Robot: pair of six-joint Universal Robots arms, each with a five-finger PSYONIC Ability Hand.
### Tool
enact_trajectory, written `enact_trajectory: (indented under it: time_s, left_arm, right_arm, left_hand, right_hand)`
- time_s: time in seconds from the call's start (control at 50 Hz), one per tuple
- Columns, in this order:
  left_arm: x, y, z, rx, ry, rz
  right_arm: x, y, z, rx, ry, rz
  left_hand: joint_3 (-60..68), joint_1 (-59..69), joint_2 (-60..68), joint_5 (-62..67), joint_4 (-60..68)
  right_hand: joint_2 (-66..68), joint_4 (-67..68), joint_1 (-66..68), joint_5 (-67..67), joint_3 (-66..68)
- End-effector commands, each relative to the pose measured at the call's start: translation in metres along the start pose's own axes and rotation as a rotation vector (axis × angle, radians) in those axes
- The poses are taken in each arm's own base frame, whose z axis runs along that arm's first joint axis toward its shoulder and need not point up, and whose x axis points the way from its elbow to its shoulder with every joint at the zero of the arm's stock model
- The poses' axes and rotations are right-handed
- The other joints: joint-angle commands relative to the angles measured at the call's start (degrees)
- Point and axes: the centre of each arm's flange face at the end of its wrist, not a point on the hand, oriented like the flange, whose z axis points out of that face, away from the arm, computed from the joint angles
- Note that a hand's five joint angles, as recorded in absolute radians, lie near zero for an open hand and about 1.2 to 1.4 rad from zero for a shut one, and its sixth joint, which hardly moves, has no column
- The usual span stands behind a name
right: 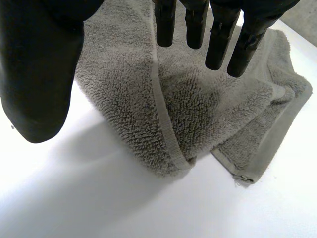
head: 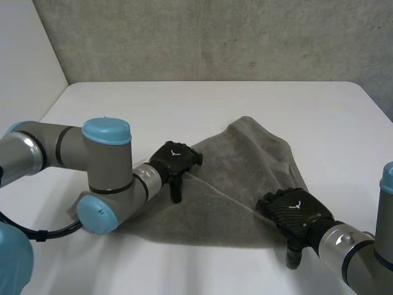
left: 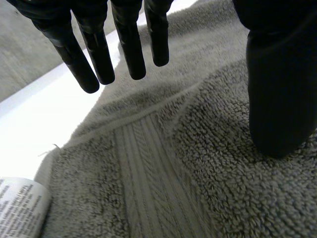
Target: Fold the towel.
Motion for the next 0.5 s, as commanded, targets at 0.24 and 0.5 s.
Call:
enact_trajectory:
  time_s: [0.24,0.5]
  left_arm:
    - [0.002,0.005,0.004,-0.028,0.020,0.042]
    - [-0.005,-0.021,-0.010,0.027,-0.015,0.055]
  right_arm:
    - [0.004,0.002,0.007,0.007,-0.001,0.008]
    - [0.004,0.004,0.011,0.010,0.001,0.007]
  left_hand:
    - [33.9,33.3,32.9,24.3,33.1]
    - [52.4,51.9,51.4,42.9,51.6]
  right_hand:
    - [-4.0,-4.7,-3.2,-3.2,-3.9]
    - [-4.0,-4.7,-3.2,-3.2,-3.9]
